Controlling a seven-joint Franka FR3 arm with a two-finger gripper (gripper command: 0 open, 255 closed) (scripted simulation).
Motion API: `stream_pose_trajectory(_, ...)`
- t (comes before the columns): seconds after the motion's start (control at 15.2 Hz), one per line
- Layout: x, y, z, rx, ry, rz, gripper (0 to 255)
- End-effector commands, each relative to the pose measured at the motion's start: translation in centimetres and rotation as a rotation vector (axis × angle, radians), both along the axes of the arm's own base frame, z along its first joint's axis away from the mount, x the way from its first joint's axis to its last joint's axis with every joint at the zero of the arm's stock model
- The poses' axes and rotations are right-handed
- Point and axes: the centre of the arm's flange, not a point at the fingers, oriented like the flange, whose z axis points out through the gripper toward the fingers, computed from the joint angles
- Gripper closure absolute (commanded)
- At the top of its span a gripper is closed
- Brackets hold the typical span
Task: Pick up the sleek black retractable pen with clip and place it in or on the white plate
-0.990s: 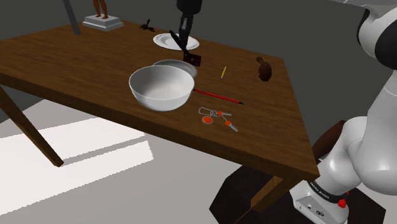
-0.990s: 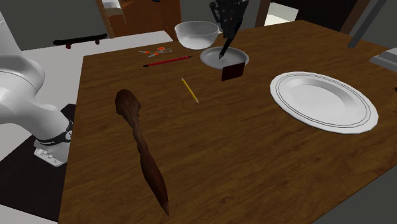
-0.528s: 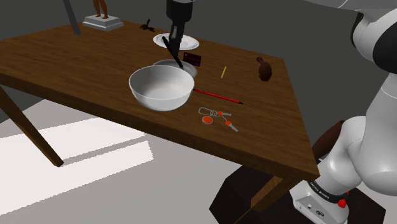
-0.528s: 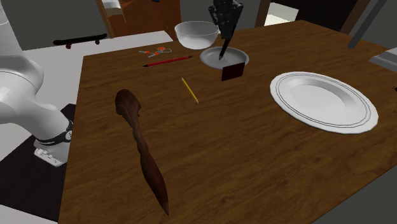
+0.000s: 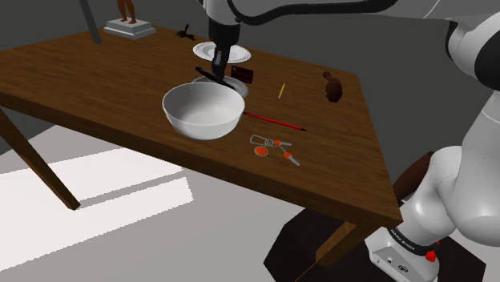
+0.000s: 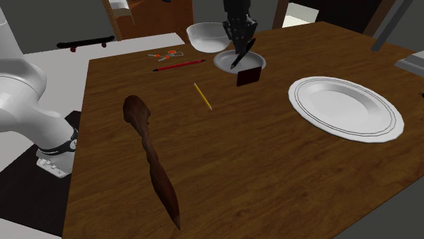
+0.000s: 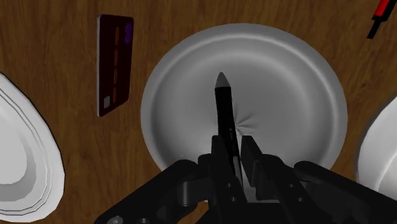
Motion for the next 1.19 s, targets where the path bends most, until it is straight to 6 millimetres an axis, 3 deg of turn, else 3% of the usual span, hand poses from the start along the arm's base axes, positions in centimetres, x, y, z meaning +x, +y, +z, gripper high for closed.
stream_pose_trajectory(0.0, 0.0, -0.1, -1.3, -0.005, 0.007, -0.002, 255)
stream_pose_trajectory(0.53, 0.0, -0.1, -2.0, -0.005, 0.007, -0.002, 255)
stream_pose_trajectory(0.59, 0.0, -0.1, -2.0, -0.005, 0.007, -0.002, 0)
stream_pose_trajectory(0.92, 0.0, -0.1, -2.0, -0.005, 0.007, -0.002, 0)
stream_pose_trajectory(1.12, -0.8, 0.2, 1.9, -0.005, 0.007, -0.002, 0)
